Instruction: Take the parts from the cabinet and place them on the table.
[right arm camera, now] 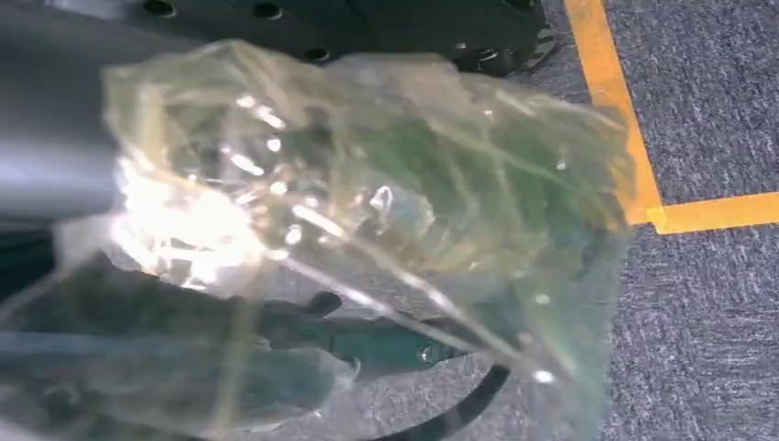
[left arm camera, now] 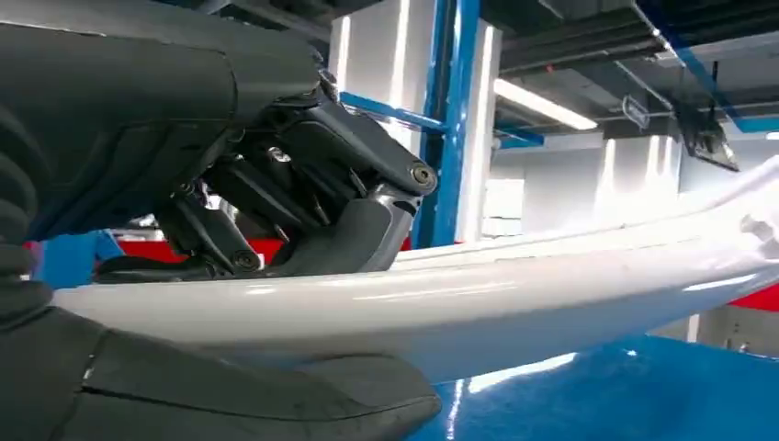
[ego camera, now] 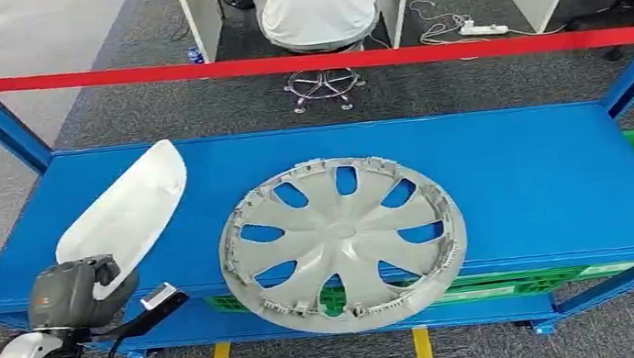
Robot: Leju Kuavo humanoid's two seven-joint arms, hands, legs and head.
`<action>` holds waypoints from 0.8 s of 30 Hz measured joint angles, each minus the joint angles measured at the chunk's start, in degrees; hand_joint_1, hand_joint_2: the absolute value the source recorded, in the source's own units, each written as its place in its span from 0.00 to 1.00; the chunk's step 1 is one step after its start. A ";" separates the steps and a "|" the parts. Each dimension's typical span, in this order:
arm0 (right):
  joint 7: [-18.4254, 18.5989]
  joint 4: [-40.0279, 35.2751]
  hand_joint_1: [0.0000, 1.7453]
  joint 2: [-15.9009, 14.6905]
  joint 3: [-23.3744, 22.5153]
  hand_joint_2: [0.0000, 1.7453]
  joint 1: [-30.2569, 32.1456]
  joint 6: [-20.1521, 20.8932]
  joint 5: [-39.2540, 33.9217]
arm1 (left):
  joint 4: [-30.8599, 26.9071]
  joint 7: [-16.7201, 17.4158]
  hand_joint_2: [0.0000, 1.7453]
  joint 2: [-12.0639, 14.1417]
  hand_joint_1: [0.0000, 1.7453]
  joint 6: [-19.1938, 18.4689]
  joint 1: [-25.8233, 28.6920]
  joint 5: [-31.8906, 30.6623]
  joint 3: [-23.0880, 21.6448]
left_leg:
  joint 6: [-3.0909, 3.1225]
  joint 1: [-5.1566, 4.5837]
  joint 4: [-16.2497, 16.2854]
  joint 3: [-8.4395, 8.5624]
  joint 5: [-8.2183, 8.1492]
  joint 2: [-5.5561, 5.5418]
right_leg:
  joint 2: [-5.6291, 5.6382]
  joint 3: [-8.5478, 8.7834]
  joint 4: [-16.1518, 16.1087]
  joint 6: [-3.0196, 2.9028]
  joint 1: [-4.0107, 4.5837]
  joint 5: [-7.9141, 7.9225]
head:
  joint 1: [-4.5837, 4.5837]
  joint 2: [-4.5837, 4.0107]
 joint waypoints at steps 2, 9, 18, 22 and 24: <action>-0.02 0.00 0.00 0.00 0.15 0.00 0.01 0.00 -0.17 | -0.29 -1.44 1.00 0.00 1.00 0.61 0.39 0.46 -0.15 | 0.00 0.00 0.00 0.00 0.00 0.00 | 0.00 0.00 0.00 0.00 0.00 0.00 | 0.00 0.00; -0.37 0.00 0.00 0.00 1.31 0.00 0.00 0.00 -1.16 | -3.80 -8.81 1.00 -0.11 1.00 1.79 3.47 6.71 -2.38 | -0.03 0.00 0.00 -0.01 -0.04 0.01 | 0.03 -0.02 -0.01 0.02 -0.01 -0.03 | 0.00 0.00; -0.48 0.02 0.00 0.00 1.92 0.00 -0.03 -0.09 -1.46 | -5.82 -11.06 1.00 -0.44 1.00 2.16 5.32 8.68 -4.00 | -0.01 -0.04 0.07 -0.01 -0.08 0.01 | 0.04 -0.02 -0.06 0.04 -0.02 -0.01 | 0.00 0.00; -4.35 0.00 0.00 -0.02 1.95 0.00 0.31 5.05 -3.48 | -8.11 -14.40 1.00 -0.74 1.00 5.88 7.84 8.35 -5.64 | 0.84 -0.45 0.46 0.02 -0.43 0.03 | 0.05 0.23 -0.36 0.57 -0.50 0.18 | -0.04 0.00; -6.12 0.00 0.00 -0.02 1.95 0.00 0.45 6.91 -4.61 | -9.88 -14.95 1.00 -1.01 1.00 8.44 9.64 6.99 -6.93 | 1.56 -0.43 -0.62 0.29 0.10 0.10 | 0.09 0.98 -0.81 1.12 -0.49 0.30 | -0.04 0.00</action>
